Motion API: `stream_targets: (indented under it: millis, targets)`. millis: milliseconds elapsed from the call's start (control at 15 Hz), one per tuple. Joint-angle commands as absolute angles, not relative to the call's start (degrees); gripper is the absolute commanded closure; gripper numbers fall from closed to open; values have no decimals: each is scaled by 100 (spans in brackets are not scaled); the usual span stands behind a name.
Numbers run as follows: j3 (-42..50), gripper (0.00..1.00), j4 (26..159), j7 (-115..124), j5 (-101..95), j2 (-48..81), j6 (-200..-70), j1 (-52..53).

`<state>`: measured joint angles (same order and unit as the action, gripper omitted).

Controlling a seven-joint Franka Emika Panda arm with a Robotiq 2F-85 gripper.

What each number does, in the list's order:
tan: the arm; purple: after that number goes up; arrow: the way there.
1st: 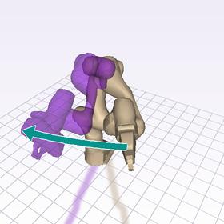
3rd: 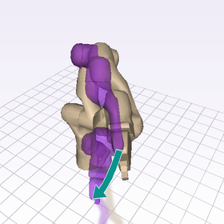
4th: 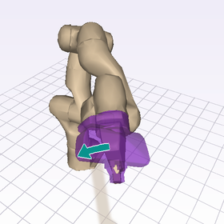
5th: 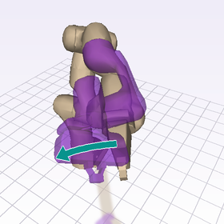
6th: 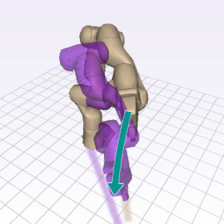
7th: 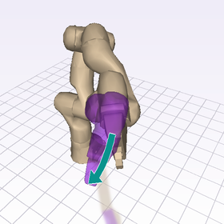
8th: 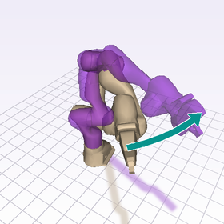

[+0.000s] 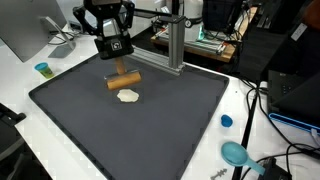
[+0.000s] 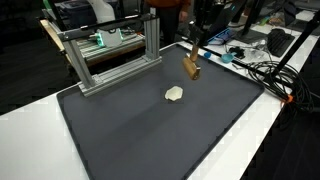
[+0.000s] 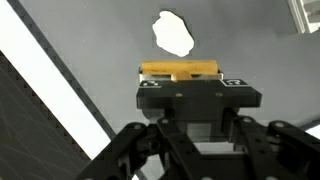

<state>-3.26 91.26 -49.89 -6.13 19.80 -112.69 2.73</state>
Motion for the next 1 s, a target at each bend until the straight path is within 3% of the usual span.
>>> stream_targets:
  millis: [0,333,800,867,933]
  targets:
    - [-307,79,9203,-4419,-266,1810,-11635,-4]
    - [-21,79,9243,-3039,-735,1747,-11722,-77]
    - [-147,79,9084,-2455,-827,2182,-10748,-8]
    - [-159,54,9131,-2509,-782,2157,-10932,-51]
    - [-174,54,9131,-2505,-782,2210,-10897,-45]
